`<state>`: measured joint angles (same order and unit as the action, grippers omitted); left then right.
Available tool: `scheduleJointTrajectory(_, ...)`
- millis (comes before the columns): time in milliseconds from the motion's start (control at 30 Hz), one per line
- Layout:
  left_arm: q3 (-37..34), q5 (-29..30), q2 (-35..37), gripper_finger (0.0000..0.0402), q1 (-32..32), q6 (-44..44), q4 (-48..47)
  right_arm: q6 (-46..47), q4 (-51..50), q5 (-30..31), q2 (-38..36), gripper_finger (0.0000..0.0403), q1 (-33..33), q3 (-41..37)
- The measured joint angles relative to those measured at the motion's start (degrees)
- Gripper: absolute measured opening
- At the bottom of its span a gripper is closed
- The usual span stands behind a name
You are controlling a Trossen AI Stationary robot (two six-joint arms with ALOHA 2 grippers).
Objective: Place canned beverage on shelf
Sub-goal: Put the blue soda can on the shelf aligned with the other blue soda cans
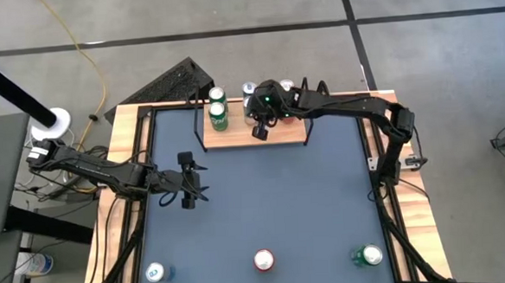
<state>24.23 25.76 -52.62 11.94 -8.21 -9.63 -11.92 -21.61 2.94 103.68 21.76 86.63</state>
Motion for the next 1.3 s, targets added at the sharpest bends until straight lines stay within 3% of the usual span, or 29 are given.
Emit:
scheduleJointTrajectory(267,0.0,0.0,0.0,0.0282,0.0,0.3,0.0,-0.3,-3.4,0.0,-2.2,0.0000,1.0,0.0)
scheduleJointTrajectory(533,0.2,-1.4,0.0,0.0282,0.0,5.7,0.0,-0.1,-16.5,0.3,-10.6,0.0000,-2.8,0.0)
scheduleJointTrajectory(700,2.0,-6.1,0.0,0.0282,0.1,5.8,-0.1,2.8,-22.0,3.7,-14.8,0.0000,-10.0,0.0)
scheduleJointTrajectory(933,3.0,-6.0,0.0,0.0282,0.0,5.9,-1.5,4.3,-29.7,4.9,-16.3,0.0000,-23.0,0.0)
scheduleJointTrajectory(1300,3.0,-6.0,0.0,0.0282,0.0,5.9,-1.0,0.4,-31.5,4.6,-16.3,0.0000,-45.4,0.0)
